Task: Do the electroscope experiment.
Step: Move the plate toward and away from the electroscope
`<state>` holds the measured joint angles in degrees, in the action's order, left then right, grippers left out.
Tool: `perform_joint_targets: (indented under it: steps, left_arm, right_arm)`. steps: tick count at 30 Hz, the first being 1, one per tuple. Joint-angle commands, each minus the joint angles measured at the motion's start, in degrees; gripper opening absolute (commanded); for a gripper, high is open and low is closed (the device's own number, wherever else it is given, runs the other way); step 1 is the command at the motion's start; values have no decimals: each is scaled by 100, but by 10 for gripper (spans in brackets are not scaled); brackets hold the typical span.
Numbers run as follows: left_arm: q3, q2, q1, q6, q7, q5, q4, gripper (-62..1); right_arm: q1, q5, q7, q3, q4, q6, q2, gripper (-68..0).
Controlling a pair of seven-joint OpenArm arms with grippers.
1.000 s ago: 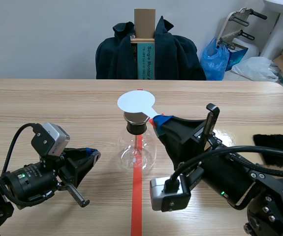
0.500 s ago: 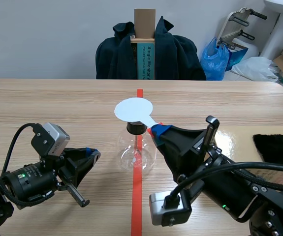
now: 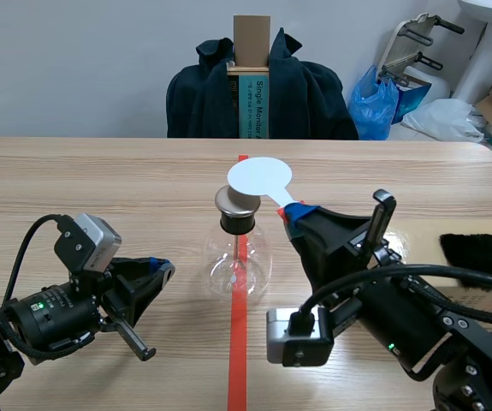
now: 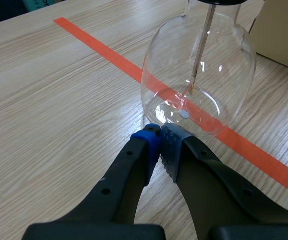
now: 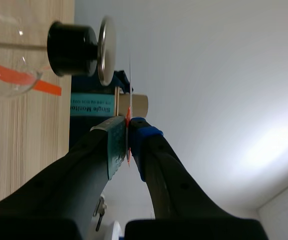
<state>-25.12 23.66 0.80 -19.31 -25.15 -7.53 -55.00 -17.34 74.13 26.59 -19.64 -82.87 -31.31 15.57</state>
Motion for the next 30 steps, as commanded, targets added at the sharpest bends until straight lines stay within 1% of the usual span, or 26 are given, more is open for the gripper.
perform_joint_targets:
  steps: [1, 5, 9, 15, 24, 27, 30]
  left_arm:
    - [-4, -15, 68, -11, -79, -55, -107, -568]
    - [-4, -15, 68, -11, -79, -55, -107, -568]
    - [-4, -15, 68, -11, -79, -55, -107, -568]
    - [-4, -15, 68, -11, -79, -55, -107, -568]
    - [-4, -15, 68, -11, -79, -55, -107, -568]
    - [-4, -15, 68, -11, -79, -55, -107, -568]
    - [-4, -15, 68, -11, -79, -55, -107, -568]
  right_arm:
    - [68, -59, -179, 7, -57, -85, -2, -668]
    - [68, -61, -667, 7, -57, -85, -2, -668]
    - [68, -66, -1051, 7, -57, -83, 0, -668]
    - [68, -83, -1353, 7, -57, -83, 0, -668]
    - [68, -83, -1375, 7, -57, -81, 0, -668]
    - [68, -83, -1226, 7, -57, -79, 0, -668]
    - [68, -83, -938, 7, -57, -79, 0, -668]
